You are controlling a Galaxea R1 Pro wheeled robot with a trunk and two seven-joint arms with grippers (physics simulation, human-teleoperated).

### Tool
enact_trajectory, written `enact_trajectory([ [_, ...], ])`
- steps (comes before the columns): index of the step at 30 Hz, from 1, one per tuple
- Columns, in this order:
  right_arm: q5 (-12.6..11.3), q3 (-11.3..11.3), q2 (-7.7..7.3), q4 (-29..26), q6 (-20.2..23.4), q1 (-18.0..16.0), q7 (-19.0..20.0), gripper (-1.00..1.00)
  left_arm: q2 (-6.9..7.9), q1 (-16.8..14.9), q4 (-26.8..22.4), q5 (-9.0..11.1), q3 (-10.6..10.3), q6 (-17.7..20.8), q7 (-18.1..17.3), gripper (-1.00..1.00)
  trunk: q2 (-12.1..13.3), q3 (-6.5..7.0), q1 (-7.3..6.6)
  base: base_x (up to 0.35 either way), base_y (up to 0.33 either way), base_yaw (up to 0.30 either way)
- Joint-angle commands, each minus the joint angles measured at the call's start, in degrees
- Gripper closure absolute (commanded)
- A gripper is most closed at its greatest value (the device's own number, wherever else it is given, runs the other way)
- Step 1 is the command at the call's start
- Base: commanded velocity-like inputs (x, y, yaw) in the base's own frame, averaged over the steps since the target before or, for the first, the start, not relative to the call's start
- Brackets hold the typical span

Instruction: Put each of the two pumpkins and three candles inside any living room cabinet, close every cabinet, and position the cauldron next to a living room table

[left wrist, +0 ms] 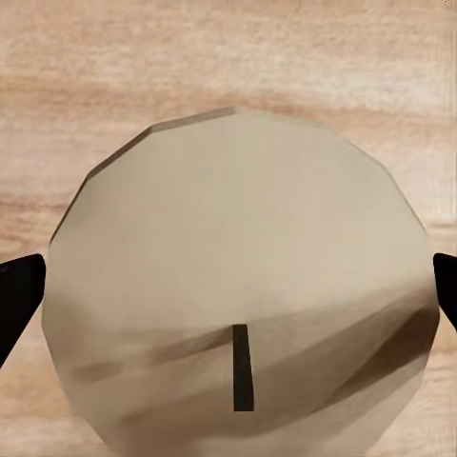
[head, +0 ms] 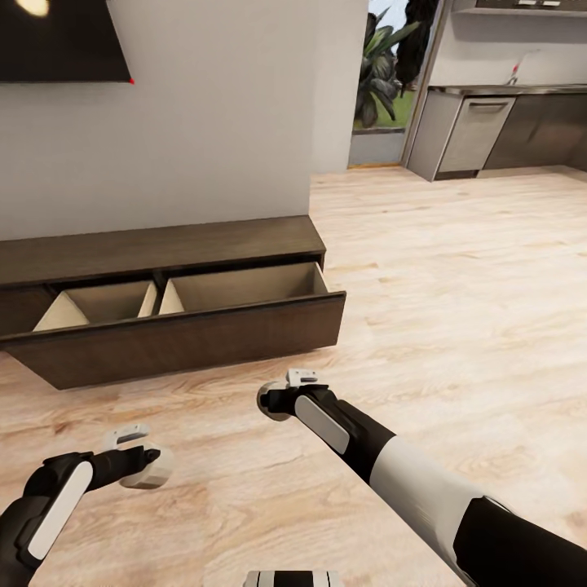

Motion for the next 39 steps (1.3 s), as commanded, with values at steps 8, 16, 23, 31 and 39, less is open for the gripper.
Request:
enact_trajectory([
  [8, -0.26, 0.19, -0.06, -0.07, 0.27, -0.06, -0.57, 1.0, 0.06, -0.05, -0.13, 0.67, 0.46, 0.48, 0.38, 1.0, 2.79, 1.21, -1.55, -0.003, 0.0, 0.0],
  [16, -0.21, 0.19, -0.06, 0.01, 2.75, -0.06, -1.23, 1.0, 0.09, -0.11, -1.07, 0.8, 6.53, 7.52, 0.38, 1.0, 6.0, 2.65, -3.31, 0.0, 0.0, 0.0],
  [23, -0.06, -0.07, 0.14, -0.2, 11.89, -0.06, -8.7, 1.0, 0.05, -0.11, -4.22, 0.82, 9.07, 8.49, 0.38, 1.0, 8.8, 3.9, -4.84, 0.0, 0.0, 0.0],
  [31, -0.59, -0.33, 0.2, -0.16, 14.34, -0.06, -12.3, 1.0, -0.29, -0.06, -6.7, 0.43, 8.24, 8.54, 0.38, 1.0, 12.01, 5.34, -6.6, 0.0, 0.0, 0.0],
  [39, -0.16, -0.34, 0.32, -0.24, 14.3, -0.06, -12.58, 1.0, -2.04, 0.04, -10.31, -0.6, 3.98, 8.54, 0.57, 1.0, 15.22, 6.78, -8.36, 0.0, 0.0, 0.0],
])
